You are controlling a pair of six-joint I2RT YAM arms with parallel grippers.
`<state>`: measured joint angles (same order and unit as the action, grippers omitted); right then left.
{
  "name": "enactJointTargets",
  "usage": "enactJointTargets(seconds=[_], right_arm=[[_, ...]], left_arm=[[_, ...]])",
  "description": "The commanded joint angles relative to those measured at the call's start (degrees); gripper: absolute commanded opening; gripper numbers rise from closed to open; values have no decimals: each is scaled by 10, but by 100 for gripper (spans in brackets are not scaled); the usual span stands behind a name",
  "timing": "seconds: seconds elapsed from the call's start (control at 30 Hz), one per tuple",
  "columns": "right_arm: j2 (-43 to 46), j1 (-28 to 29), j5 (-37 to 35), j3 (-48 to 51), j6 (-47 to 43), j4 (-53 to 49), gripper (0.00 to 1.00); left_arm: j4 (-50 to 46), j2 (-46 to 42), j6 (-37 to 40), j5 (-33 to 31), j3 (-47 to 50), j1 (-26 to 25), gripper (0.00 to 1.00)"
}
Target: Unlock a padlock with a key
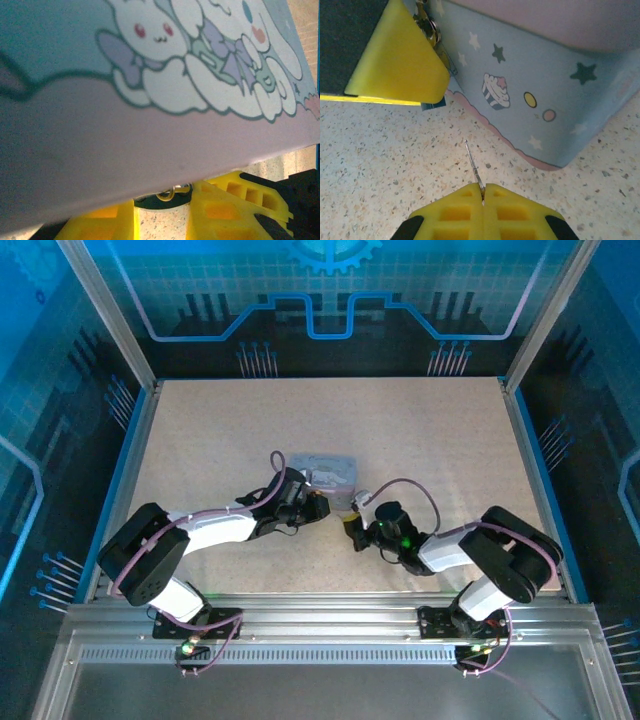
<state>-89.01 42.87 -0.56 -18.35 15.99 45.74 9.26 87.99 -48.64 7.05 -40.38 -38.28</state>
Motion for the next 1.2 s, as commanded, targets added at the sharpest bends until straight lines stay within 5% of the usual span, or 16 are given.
enactJointTargets(seconds=[0.0, 1.17], right_arm=[[-11, 7, 16, -16, -4, 35, 0], [-22, -20, 71, -20, 18, 61, 0]], left_arm=[[16, -14, -9, 21, -16, 5, 21], [32, -7, -18, 15, -13, 6, 20]])
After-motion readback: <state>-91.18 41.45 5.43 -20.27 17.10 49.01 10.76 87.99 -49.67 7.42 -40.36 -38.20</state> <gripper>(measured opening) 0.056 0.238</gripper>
